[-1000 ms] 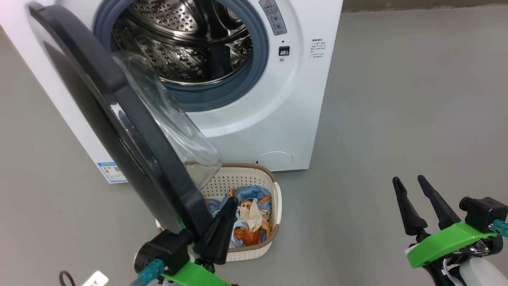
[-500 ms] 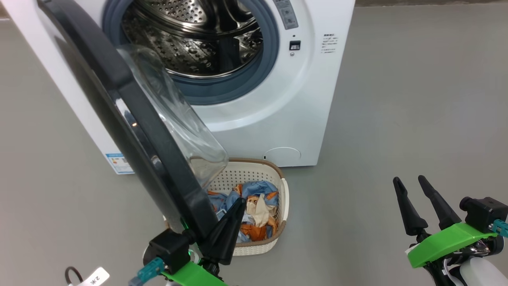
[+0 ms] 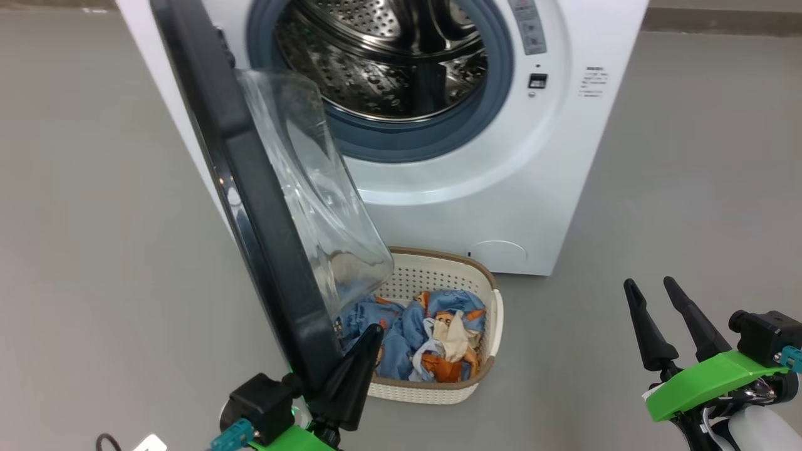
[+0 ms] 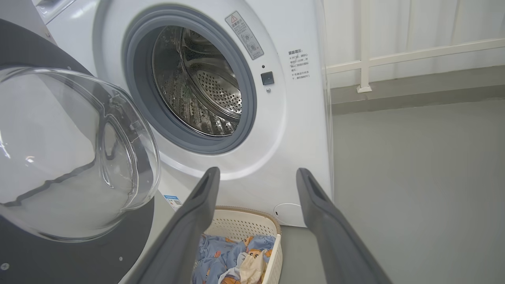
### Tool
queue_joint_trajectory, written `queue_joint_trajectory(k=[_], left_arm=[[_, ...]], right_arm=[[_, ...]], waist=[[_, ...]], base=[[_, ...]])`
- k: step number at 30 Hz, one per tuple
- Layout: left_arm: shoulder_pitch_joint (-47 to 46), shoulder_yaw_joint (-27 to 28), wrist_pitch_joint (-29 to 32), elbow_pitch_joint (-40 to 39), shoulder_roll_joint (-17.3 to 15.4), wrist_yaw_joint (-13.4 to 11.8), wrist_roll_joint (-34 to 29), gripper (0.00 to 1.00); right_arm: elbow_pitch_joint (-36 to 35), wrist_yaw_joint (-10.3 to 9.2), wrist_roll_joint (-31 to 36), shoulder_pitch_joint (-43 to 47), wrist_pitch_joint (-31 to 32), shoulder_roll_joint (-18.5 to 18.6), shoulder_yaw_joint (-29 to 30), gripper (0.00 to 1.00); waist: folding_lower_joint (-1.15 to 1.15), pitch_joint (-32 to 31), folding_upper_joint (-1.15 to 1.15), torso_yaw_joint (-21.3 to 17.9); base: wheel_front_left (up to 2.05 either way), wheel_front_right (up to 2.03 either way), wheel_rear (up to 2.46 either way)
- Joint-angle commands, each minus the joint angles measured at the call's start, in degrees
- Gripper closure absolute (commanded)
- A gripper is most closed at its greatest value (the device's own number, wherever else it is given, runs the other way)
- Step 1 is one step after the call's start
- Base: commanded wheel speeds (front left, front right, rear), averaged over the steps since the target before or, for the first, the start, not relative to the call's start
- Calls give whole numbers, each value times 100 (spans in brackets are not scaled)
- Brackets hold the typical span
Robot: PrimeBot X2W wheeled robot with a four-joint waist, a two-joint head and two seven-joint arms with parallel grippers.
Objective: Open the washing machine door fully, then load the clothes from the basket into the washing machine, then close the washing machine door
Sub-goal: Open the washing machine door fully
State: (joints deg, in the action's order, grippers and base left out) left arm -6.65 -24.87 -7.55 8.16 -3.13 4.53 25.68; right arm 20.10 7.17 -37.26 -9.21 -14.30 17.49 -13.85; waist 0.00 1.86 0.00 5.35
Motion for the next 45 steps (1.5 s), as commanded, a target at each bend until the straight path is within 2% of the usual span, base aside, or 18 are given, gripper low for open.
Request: queue_joint_trajectory(k=[1, 26, 45], left_arm=[[-170, 446, 15, -69, -249, -172, 62, 100], [37, 621, 272, -309, -529, -500, 181, 100], [-110, 1327, 342, -94, -970, -799, 475, 100]], right_arm=[[-105, 32, -7, -134, -70, 82, -45, 0], [-85, 32, 16, -32, -70, -70, 91, 0], [-101, 32, 45, -95, -70, -77, 145, 0]], waist=[[0, -58, 0, 195], [0, -99, 0, 1089], [0, 75, 0, 1596]], base=[[0, 0, 0], [0, 0, 0], [0, 0, 0]])
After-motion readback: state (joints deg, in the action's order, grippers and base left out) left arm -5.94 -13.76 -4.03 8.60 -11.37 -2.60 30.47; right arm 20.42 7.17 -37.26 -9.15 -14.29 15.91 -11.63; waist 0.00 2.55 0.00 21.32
